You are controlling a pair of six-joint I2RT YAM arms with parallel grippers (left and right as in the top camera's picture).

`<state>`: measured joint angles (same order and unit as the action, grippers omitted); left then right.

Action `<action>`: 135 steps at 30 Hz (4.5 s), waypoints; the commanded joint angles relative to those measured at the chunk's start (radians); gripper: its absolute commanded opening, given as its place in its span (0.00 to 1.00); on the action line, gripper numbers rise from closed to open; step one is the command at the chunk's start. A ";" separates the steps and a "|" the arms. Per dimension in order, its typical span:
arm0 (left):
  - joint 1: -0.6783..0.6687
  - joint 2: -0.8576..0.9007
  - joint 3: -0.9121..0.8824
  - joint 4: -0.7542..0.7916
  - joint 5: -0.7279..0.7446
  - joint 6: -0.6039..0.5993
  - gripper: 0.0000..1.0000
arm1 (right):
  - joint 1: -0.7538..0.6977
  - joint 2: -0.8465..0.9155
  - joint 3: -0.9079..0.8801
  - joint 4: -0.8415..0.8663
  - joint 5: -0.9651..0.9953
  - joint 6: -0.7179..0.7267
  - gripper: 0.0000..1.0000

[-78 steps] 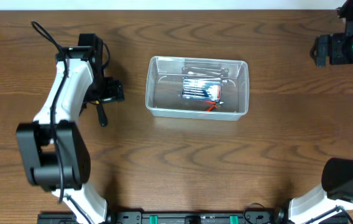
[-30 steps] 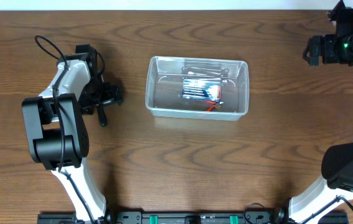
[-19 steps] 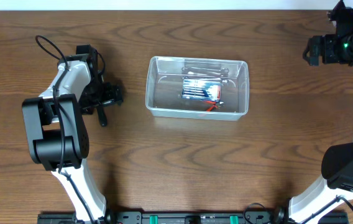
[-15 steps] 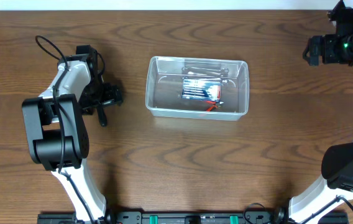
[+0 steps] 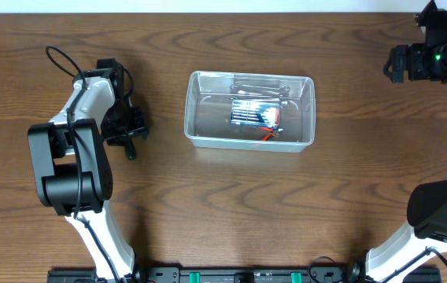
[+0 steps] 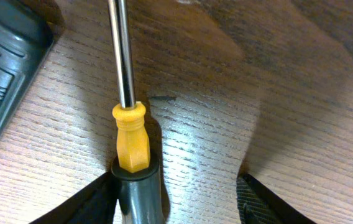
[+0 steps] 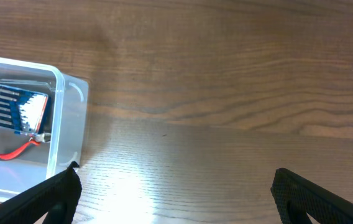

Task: Pack container
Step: 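Lower the left gripper and grasp the yellow-handled screwdriver, then carry the screwdriver with the left gripper into the container and release, then move the left gripper to the black-handled hammer and grasp it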

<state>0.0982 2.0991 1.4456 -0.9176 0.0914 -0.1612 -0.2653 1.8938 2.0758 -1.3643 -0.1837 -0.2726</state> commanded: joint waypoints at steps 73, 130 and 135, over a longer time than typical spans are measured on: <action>-0.625 -0.143 0.274 -0.001 0.077 1.200 0.06 | -0.002 0.005 -0.002 -0.002 -0.008 0.003 0.99; 0.249 -0.440 0.013 -0.087 -0.086 0.518 0.88 | -0.008 0.005 -0.002 -0.013 -0.008 0.003 0.99; 0.251 -0.405 -0.070 -0.043 -0.071 0.710 0.91 | -0.008 0.005 -0.002 -0.032 -0.008 0.003 0.99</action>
<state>0.3470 1.6768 1.4059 -0.9672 -0.0113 0.3325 -0.2653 1.8938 2.0754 -1.3911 -0.1841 -0.2722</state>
